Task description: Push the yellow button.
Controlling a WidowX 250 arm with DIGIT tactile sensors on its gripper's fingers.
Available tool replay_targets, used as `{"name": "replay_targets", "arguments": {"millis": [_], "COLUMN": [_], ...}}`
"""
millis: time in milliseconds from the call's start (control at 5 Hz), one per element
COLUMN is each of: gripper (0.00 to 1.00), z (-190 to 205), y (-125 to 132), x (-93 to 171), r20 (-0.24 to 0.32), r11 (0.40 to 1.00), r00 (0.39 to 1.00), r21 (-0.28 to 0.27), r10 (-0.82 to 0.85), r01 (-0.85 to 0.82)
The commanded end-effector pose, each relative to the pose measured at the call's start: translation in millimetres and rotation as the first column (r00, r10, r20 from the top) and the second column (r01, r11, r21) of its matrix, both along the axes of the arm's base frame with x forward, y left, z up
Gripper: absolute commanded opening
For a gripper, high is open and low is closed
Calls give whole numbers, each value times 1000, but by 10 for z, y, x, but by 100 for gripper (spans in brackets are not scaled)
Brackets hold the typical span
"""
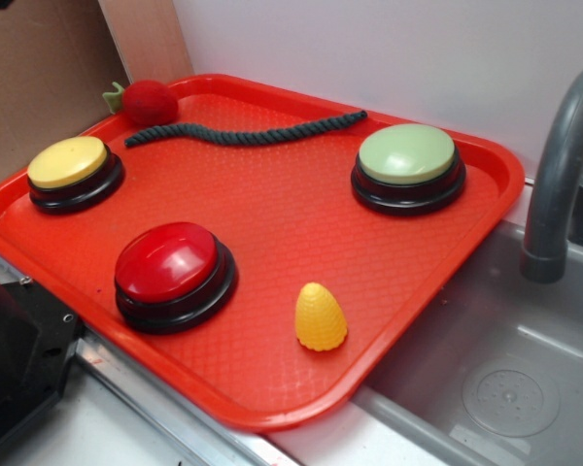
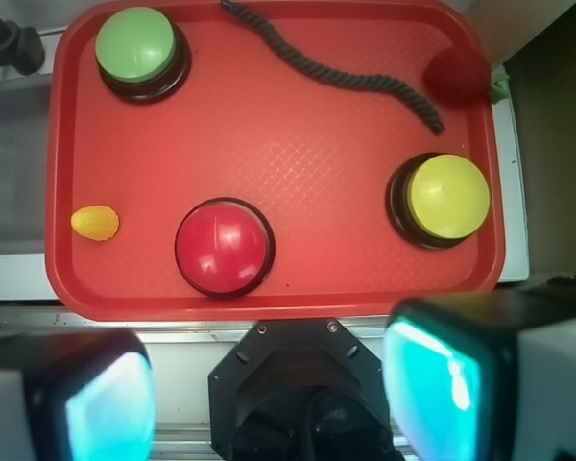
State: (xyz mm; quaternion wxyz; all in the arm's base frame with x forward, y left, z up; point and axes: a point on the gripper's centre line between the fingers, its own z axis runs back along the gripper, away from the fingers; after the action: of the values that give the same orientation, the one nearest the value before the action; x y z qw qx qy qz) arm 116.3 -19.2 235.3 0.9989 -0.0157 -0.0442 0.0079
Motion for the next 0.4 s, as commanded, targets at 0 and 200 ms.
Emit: {"name": "replay_targets", "arguments": {"millis": [0,200], "gripper": [100,100], "z": [0,-352], "y": [0,500], "x": [0,129], "r20": [0,41], "r11": [1000,998], "r00": [1000,998], "r21": [0,-28], "r10": [0,52], "r01": [0,-51]}}
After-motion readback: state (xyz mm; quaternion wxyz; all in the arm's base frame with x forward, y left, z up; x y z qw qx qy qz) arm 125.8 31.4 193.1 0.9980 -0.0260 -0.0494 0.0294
